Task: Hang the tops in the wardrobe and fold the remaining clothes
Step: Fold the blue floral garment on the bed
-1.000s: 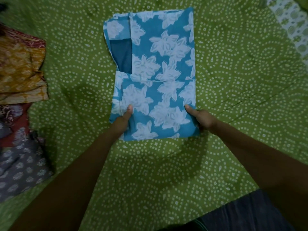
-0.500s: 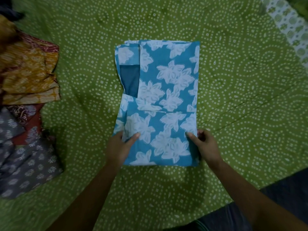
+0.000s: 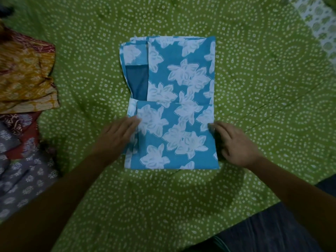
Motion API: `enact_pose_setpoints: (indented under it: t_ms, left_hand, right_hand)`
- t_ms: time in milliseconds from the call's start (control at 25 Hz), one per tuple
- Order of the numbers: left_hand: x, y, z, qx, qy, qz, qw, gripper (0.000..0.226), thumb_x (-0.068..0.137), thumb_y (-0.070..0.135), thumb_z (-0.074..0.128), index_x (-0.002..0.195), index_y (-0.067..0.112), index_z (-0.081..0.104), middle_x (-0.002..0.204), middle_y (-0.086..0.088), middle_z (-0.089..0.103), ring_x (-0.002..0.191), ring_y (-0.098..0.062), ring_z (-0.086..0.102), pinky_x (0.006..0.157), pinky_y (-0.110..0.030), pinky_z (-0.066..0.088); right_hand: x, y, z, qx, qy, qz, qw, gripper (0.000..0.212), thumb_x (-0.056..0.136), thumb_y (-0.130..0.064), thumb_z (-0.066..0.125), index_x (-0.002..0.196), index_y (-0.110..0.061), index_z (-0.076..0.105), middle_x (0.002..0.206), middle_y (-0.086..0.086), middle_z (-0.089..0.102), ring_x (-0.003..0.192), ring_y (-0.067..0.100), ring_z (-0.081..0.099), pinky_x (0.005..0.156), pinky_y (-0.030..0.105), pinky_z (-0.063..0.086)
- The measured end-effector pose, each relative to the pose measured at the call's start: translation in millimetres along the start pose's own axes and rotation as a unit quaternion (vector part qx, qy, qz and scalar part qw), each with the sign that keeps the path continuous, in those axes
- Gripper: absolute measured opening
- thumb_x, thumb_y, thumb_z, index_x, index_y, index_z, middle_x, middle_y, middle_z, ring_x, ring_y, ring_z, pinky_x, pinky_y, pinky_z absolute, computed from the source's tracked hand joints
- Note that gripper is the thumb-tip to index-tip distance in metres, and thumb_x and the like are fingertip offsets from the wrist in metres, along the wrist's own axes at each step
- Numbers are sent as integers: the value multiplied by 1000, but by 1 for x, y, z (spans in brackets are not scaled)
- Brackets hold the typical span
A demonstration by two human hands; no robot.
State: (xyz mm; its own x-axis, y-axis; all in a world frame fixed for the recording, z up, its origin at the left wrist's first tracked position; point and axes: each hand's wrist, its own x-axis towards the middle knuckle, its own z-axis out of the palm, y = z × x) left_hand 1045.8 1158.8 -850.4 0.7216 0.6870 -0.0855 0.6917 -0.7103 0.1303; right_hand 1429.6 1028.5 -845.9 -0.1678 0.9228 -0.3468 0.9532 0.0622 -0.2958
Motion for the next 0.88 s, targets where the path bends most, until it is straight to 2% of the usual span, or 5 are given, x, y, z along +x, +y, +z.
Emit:
enact_pose_setpoints:
  t_ms: [120,400,480,640,880]
  left_hand:
    - [-9,-38,-2,102,-54,249,962,71,89,16,38,153,15,8,160,-9,3,147,-29,8,117,-51,12]
    - [94,-42,17,65,-76,318,943,74,79,10,54,148,13,25,153,-4,28,144,-26,19,119,-38,1]
    - [91,-39,13,-257,-109,98,955,49,83,22,58,130,8,50,136,-4,54,133,-21,40,116,-30,20]
    - [135,-22,-9,-513,71,-396,759,15,94,37,55,102,25,57,106,7,62,99,0,62,81,-11,45]
    - [157,-10,-30,-171,91,-496,847,40,88,24,52,122,4,51,123,-17,56,112,-32,53,93,-37,38]
  right_hand:
    - [5,21,6,-196,-26,-197,960,74,84,-33,40,153,-21,16,160,6,14,146,27,14,118,46,11]
    - [106,17,-4,-61,-26,-256,965,55,98,-47,28,148,-25,32,154,1,31,144,23,24,117,42,14]
    - [105,12,-16,240,-72,-123,960,73,82,-74,38,133,-24,54,141,-5,49,134,11,40,115,37,27]
    - [149,10,-39,592,50,203,778,46,80,-50,68,108,-13,68,98,-11,73,98,12,67,91,32,54]
    - [166,-37,-64,149,232,340,899,46,97,-44,44,125,-7,49,125,13,54,115,27,51,94,38,41]
